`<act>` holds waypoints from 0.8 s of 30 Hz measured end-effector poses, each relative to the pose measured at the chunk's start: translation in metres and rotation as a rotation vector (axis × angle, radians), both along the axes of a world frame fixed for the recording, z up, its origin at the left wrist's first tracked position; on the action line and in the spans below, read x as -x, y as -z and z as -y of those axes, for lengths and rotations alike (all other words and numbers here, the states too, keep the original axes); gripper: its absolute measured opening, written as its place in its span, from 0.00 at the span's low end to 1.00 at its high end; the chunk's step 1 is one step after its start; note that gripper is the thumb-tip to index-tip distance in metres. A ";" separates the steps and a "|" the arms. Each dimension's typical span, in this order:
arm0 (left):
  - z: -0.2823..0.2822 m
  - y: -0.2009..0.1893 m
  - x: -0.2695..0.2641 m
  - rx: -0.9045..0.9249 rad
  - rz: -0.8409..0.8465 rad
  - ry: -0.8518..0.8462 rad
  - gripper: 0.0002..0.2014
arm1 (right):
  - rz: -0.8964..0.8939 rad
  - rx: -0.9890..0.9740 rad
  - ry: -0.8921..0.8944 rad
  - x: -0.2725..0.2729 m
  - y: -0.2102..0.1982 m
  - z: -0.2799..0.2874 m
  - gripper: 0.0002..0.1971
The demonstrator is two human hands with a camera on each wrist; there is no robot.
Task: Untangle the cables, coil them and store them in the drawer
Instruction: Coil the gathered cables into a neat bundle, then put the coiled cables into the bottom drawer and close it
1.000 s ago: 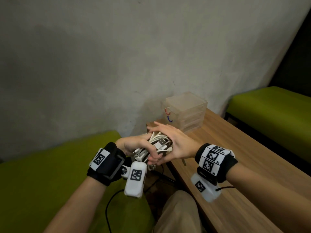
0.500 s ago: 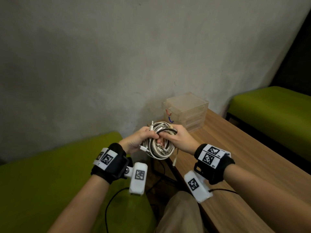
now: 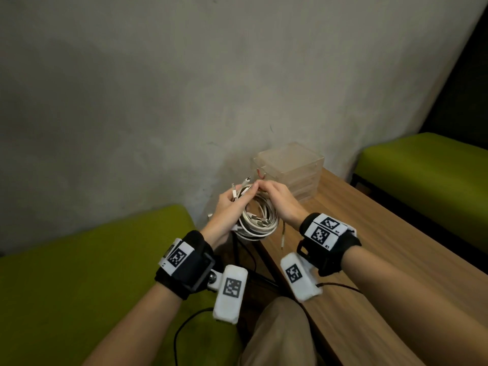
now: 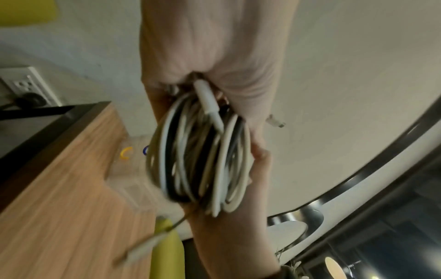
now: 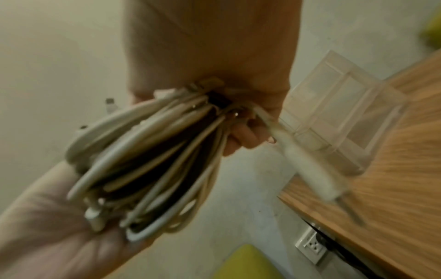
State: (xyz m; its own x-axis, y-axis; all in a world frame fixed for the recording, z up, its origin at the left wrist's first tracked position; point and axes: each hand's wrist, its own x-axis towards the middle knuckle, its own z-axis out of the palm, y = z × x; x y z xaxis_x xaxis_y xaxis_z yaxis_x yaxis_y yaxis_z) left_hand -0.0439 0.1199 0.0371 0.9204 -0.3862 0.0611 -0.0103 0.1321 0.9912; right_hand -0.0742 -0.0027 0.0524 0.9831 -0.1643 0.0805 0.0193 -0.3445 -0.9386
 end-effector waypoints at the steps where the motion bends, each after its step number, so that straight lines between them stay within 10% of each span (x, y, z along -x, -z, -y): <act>1: 0.003 0.000 0.002 0.037 0.016 -0.044 0.05 | 0.001 -0.047 0.013 0.000 0.000 -0.002 0.24; 12: 0.019 0.009 0.018 0.177 0.094 -0.249 0.08 | 0.060 -0.569 0.303 0.012 0.007 -0.017 0.18; 19: 0.016 0.026 0.009 -0.099 -0.084 -0.121 0.41 | 0.051 -0.384 0.509 0.005 0.027 -0.014 0.25; 24: 0.014 0.027 0.004 0.066 -0.341 -0.042 0.26 | 0.068 -0.158 0.413 0.007 0.028 -0.013 0.22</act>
State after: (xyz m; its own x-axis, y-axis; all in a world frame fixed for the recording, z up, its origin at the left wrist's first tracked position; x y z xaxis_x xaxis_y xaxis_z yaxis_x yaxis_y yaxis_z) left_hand -0.0480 0.1056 0.0104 0.9071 -0.3531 -0.2293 0.3133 0.2024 0.9278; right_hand -0.0809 0.0105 0.0249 0.8257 -0.5577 0.0853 -0.0260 -0.1887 -0.9817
